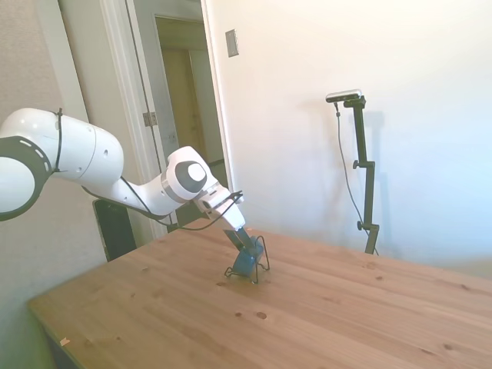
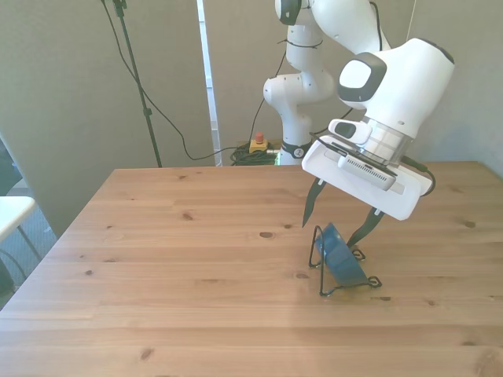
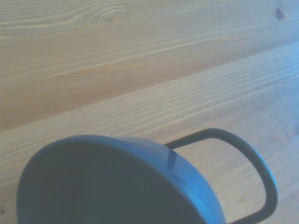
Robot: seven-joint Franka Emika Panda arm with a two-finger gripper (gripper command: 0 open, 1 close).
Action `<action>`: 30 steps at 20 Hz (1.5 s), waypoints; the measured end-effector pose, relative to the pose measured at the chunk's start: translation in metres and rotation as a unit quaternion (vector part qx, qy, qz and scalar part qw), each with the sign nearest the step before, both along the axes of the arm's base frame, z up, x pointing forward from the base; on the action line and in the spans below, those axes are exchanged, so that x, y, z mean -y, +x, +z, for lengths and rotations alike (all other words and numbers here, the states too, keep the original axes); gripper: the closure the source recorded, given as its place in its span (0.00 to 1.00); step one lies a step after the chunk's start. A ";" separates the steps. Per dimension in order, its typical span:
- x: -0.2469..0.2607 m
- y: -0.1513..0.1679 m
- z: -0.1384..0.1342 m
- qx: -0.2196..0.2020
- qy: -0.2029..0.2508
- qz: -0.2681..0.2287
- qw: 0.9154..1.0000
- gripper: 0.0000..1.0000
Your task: Unload the bowl
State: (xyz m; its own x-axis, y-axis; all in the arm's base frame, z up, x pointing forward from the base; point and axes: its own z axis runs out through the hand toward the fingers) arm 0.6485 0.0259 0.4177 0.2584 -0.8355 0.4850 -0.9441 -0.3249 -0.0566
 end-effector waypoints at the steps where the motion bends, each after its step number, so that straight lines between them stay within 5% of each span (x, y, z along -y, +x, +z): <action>1: 0.000 0.000 0.000 0.000 0.000 0.000 1.000 1.00; 24: 0.004 -0.001 -0.001 -0.005 -0.004 -0.005 1.000 1.00; 30: -0.012 -0.016 0.021 0.007 -0.001 0.008 1.000 1.00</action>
